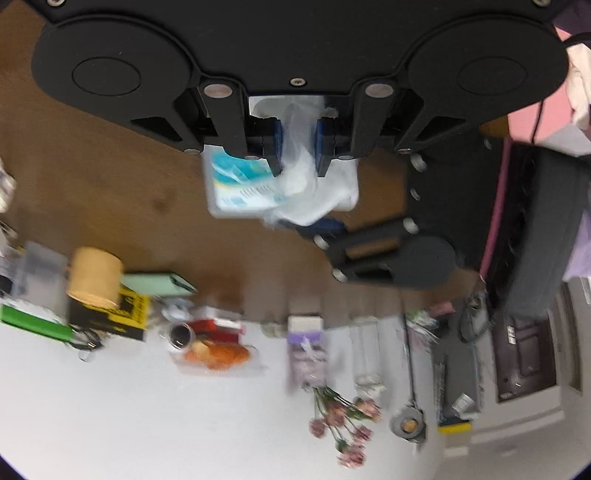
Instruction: Clean container
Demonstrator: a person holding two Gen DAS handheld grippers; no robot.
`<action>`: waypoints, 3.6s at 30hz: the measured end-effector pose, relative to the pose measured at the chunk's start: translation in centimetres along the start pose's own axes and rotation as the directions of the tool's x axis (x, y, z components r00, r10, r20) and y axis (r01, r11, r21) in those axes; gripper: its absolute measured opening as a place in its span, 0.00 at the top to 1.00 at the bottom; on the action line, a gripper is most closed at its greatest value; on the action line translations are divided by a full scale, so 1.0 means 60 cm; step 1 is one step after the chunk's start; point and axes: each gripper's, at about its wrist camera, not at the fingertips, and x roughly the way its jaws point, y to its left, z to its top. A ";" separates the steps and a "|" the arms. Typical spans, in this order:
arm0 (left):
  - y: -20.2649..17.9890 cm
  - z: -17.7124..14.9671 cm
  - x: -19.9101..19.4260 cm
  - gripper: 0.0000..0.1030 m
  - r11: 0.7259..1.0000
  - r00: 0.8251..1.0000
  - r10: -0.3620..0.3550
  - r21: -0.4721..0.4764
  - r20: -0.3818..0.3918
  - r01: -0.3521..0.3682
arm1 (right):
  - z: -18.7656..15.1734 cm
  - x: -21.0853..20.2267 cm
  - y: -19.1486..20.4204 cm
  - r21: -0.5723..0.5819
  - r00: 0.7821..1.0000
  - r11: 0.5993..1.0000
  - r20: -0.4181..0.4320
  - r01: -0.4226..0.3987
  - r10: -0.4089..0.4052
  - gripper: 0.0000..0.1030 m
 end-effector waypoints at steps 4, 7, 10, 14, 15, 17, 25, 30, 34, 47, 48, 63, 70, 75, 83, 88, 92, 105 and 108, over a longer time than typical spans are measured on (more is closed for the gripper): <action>0.000 0.000 0.000 0.45 1.000 1.000 0.000 -0.001 0.000 0.000 | 0.002 0.006 -0.043 0.045 0.988 0.987 -0.019 0.156 -0.155 0.83; 0.001 0.000 0.000 0.45 1.000 1.000 0.000 -0.001 0.000 0.000 | 0.020 0.018 -0.048 0.080 0.991 0.988 0.021 0.132 -0.134 0.83; 0.001 0.000 0.001 0.45 1.000 1.000 0.000 -0.001 0.000 0.000 | 0.035 0.025 -0.019 0.030 0.998 0.999 0.050 0.037 -0.039 0.83; 0.001 -0.001 0.001 0.45 1.000 1.000 0.000 0.000 0.000 0.000 | 0.022 0.009 0.008 0.013 0.999 0.999 0.015 -0.041 0.041 0.83; 0.001 -0.001 0.001 0.45 1.000 1.000 0.000 0.000 0.000 0.000 | 0.017 0.005 0.005 0.028 0.999 0.999 0.008 -0.038 0.037 0.83; 0.002 -0.001 0.000 0.45 1.000 1.000 -0.001 -0.001 0.000 0.001 | 0.008 0.002 -0.008 0.046 0.999 0.999 -0.014 0.029 -0.029 0.83; 0.002 -0.001 0.000 0.45 1.000 1.000 0.000 0.000 0.000 0.000 | 0.021 0.018 -0.049 0.116 0.996 0.990 0.022 0.082 -0.085 0.83; 0.003 -0.002 0.000 0.45 1.000 1.000 0.000 0.000 0.000 0.000 | 0.017 0.009 0.004 0.055 0.996 0.995 0.016 -0.085 0.084 0.83; 0.001 -0.001 -0.001 0.45 1.000 1.000 0.000 0.000 0.000 0.000 | 0.004 0.002 -0.014 0.072 1.000 0.997 -0.011 -0.025 0.026 0.83; 0.000 -0.001 -0.003 0.45 1.000 1.000 0.002 0.000 -0.001 -0.002 | 0.022 0.013 -0.010 0.052 0.998 0.997 0.024 -0.051 0.050 0.83; 0.000 -0.001 -0.003 0.45 1.000 1.000 0.002 0.000 -0.001 -0.002 | 0.018 0.010 -0.006 0.046 0.998 0.997 0.016 -0.058 0.058 0.83; 0.000 -0.001 -0.002 0.45 1.000 1.000 0.000 -0.001 -0.002 0.000 | 0.017 0.012 -0.017 0.059 0.999 0.997 0.022 -0.049 0.048 0.83; 0.002 0.000 -0.001 0.45 1.000 1.000 -0.001 -0.002 -0.002 0.001 | -0.009 -0.001 -0.038 0.084 0.999 0.996 -0.032 0.044 -0.042 0.83; 0.002 0.000 -0.001 0.45 1.000 1.000 0.001 0.000 -0.001 -0.001 | 0.007 0.010 -0.063 0.109 0.995 0.989 -0.008 0.097 -0.096 0.83; 0.002 -0.001 0.000 0.45 1.000 1.000 0.002 0.001 -0.001 -0.002 | 0.011 0.010 0.003 0.011 0.998 0.998 0.022 -0.054 0.054 0.83; 0.002 -0.001 -0.001 0.45 1.000 1.000 0.001 0.001 -0.001 -0.001 | -0.008 -0.008 -0.014 0.044 1.000 0.999 0.021 0.011 -0.012 0.83; 0.003 -0.001 0.000 0.45 1.000 1.000 0.003 0.003 0.000 -0.003 | -0.002 -0.003 -0.043 0.085 0.996 0.993 0.013 0.087 -0.089 0.83; 0.003 -0.001 0.000 0.45 1.000 1.000 0.001 0.001 -0.001 -0.001 | -0.009 -0.008 0.022 -0.039 0.997 0.999 0.077 -0.015 0.018 0.83; 0.004 -0.001 0.001 0.45 1.000 1.000 0.001 0.001 -0.001 -0.001 | -0.017 -0.013 0.003 0.019 0.998 1.000 0.063 0.018 -0.020 0.83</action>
